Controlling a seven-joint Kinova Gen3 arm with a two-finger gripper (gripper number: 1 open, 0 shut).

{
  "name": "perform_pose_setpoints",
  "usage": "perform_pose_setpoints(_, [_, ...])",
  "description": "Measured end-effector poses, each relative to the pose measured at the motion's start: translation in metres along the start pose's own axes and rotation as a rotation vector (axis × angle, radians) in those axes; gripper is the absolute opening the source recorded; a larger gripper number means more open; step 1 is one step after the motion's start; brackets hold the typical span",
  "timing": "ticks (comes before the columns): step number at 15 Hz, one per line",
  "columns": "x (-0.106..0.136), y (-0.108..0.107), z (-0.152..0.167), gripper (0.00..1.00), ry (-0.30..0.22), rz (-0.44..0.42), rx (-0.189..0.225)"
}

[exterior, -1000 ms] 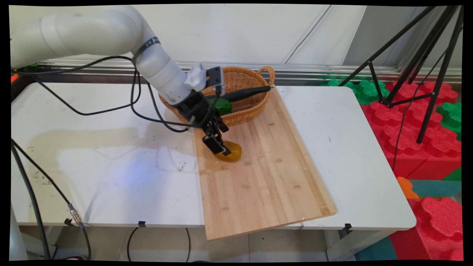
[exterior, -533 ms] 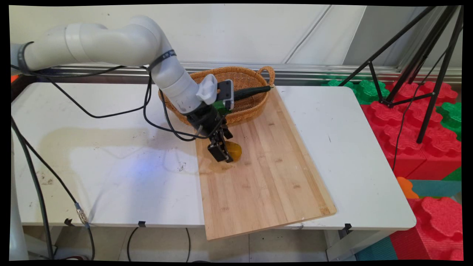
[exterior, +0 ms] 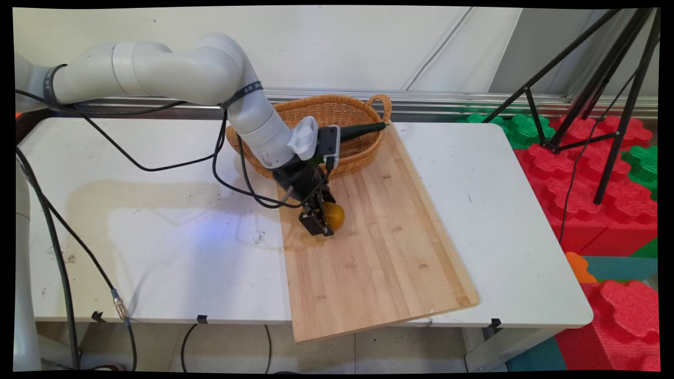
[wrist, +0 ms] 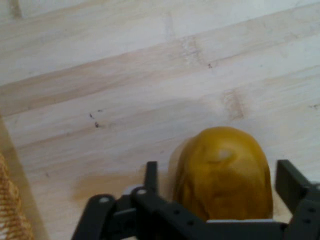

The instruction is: Pick up the potato from the cutting board, then place the picked object in the vegetable basket

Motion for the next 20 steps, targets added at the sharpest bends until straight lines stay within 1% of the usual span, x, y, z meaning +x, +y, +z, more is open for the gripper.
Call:
perform_pose_setpoints(1, [0.000, 0.001, 0.001, 0.00, 0.000, 0.008, -0.002])
perform_pose_setpoints(6, [0.001, 0.004, 0.002, 0.00, 0.003, 0.009, -0.001])
perform_pose_setpoints(10, [0.001, 0.005, -0.006, 0.00, 0.021, -0.015, 0.009])
perform_pose_setpoints(16, [0.002, 0.005, -0.034, 0.00, 0.070, -0.044, 0.032])
perform_pose_setpoints(20, [-0.001, 0.004, -0.059, 0.00, 0.112, -0.068, 0.048])
